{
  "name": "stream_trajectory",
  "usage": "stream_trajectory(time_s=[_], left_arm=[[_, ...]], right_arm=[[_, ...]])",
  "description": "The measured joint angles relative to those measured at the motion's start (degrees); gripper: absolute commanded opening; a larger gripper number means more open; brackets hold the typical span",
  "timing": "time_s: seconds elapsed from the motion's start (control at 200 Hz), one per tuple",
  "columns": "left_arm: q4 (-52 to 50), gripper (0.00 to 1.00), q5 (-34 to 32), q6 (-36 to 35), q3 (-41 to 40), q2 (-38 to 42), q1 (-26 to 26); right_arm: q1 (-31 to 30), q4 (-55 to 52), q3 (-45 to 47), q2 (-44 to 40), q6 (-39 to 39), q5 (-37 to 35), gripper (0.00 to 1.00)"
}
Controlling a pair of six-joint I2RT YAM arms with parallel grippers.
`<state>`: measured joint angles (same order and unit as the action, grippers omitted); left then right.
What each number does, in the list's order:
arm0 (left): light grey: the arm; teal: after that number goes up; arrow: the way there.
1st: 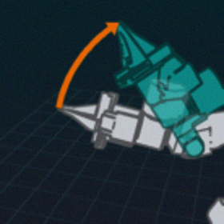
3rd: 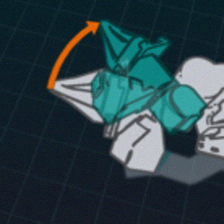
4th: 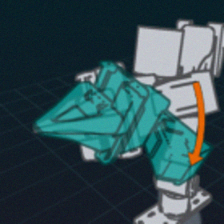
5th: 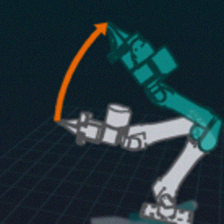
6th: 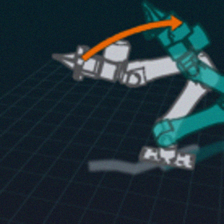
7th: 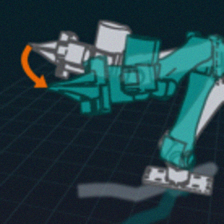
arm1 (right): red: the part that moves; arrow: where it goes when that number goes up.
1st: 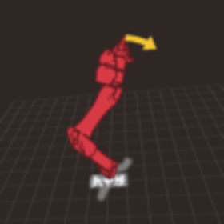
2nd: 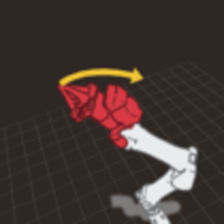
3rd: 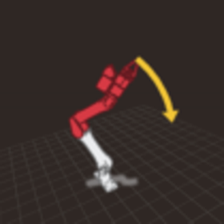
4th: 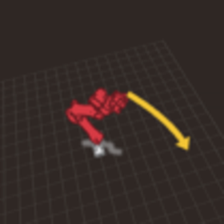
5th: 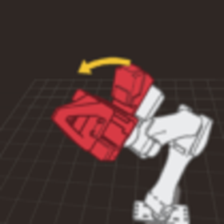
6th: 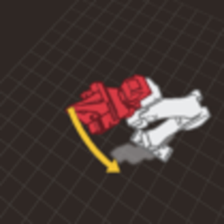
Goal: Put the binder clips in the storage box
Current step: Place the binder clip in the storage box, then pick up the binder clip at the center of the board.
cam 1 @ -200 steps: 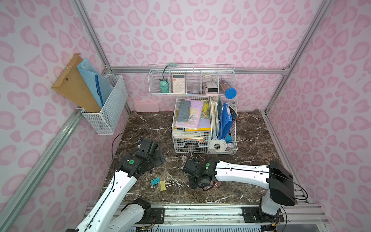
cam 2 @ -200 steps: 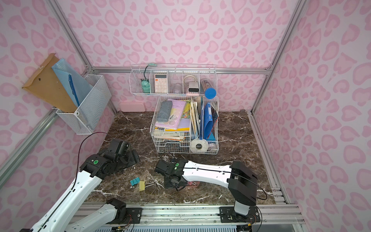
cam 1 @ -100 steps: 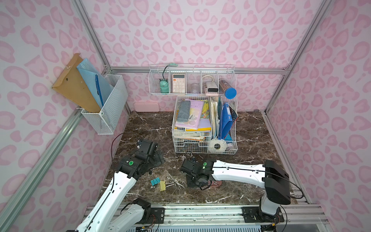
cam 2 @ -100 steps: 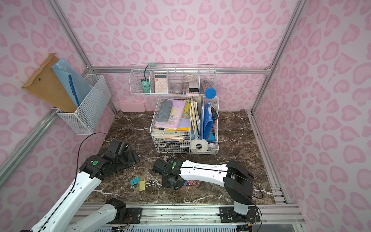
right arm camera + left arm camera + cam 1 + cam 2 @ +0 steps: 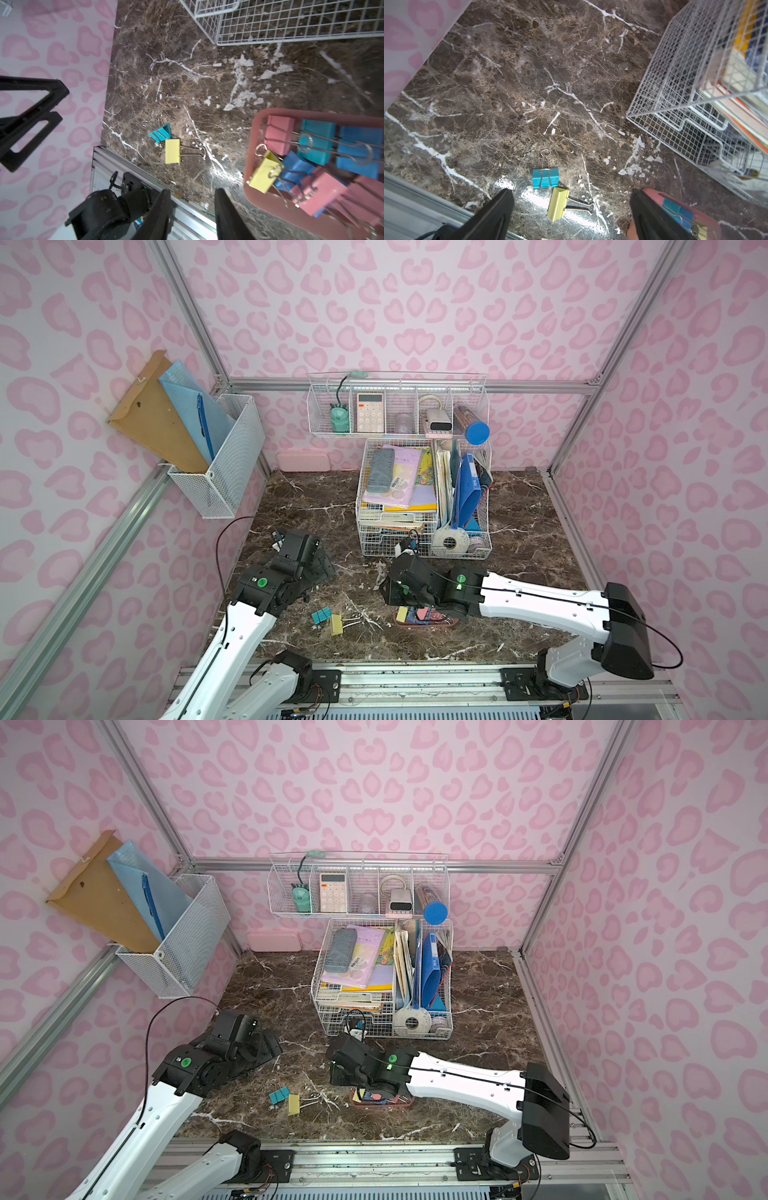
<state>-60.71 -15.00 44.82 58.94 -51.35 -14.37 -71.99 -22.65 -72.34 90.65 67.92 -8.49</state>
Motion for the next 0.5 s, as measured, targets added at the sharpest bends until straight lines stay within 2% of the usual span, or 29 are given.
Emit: stream_trajectory(time_s=[0.055,0.115,0.16,0.235,0.345,0.41,0.5], left_arm=[[0.2,0.92,2.6,-0.1,-0.6,-0.2,6.0],[-0.3,0.83,6.3,-0.4,-0.9,-1.3,12.3],[-1.4,0.79,8.3,-1.1,-0.3,-2.9,14.9],[-3.9,0.73,10.8,-1.5,2.0,-6.2,16.1],[-7.3,0.71,11.9,-0.6,1.9,-7.9,16.5],[-8.5,0.71,14.4,2.5,-0.2,-8.0,16.6],[-9.0,0.67,19.0,10.6,-4.8,-8.2,16.6]], right_arm=[[0.1,0.7,-3.3,4.1,0.0,1.6,0.34],[0.2,0.6,-8.7,9.1,0.0,3.4,0.33],[0.2,-0.3,-12.7,12.2,-0.2,4.2,0.32],[0.2,-2.0,-17.1,15.6,-1.2,5.2,0.32],[0.5,-3.5,-16.2,15.8,-2.6,6.4,0.33],[1.1,-3.4,-14.0,14.7,-3.1,7.1,0.33],[2.0,-3.3,-11.1,12.7,-3.2,7.4,0.33]])
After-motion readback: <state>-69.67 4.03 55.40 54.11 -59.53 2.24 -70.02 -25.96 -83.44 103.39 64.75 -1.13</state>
